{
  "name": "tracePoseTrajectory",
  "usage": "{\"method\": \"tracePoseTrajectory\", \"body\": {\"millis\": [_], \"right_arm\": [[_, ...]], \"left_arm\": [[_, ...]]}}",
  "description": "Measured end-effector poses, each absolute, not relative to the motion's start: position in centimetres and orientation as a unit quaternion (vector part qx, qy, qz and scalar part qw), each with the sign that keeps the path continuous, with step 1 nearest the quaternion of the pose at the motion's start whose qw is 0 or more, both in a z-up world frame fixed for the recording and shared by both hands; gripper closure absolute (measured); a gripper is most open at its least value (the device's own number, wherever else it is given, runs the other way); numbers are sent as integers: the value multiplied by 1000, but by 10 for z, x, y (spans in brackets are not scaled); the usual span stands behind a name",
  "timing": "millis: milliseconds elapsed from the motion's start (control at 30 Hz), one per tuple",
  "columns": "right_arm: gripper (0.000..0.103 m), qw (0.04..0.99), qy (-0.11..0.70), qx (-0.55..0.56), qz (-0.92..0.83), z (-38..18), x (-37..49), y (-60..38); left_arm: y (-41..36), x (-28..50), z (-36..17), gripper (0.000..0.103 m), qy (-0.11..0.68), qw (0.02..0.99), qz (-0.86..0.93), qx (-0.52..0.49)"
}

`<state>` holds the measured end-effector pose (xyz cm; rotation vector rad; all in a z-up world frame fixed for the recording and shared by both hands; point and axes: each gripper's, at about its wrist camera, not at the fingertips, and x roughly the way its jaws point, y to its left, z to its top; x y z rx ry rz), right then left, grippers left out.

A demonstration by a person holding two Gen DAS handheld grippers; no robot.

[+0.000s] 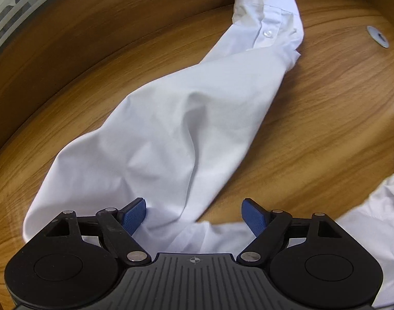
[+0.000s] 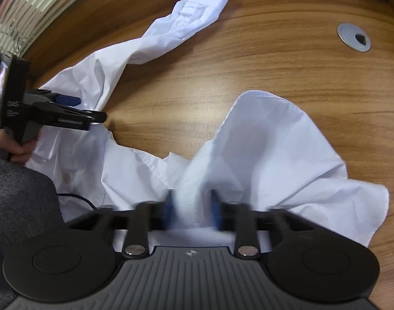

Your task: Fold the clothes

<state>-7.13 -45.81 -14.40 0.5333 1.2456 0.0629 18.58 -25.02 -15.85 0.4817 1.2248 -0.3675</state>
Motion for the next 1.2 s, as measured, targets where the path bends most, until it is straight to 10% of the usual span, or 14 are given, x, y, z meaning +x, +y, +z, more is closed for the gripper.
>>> {"method": "tracePoseTrajectory", "body": {"millis": [100, 133, 167, 733, 1200], "right_arm": [[92, 787, 561, 255, 23, -137, -73, -463], [93, 794, 551, 256, 18, -131, -73, -467], [94, 800, 541, 260, 11, -125, -72, -471], [98, 846, 288, 433, -119, -34, -52, -614], [100, 839, 375, 357, -167, -113, 43, -651]], "left_arm": [[-251, 190, -159, 66, 559, 788, -163, 199], [-250, 193, -157, 98, 557, 793, -159, 190], [-248, 195, -154, 101, 555, 797, -156, 181], [-156, 267, -11, 101, 364, 931, -12, 21], [-101, 325, -1, 99, 375, 924, 72, -21]]}}
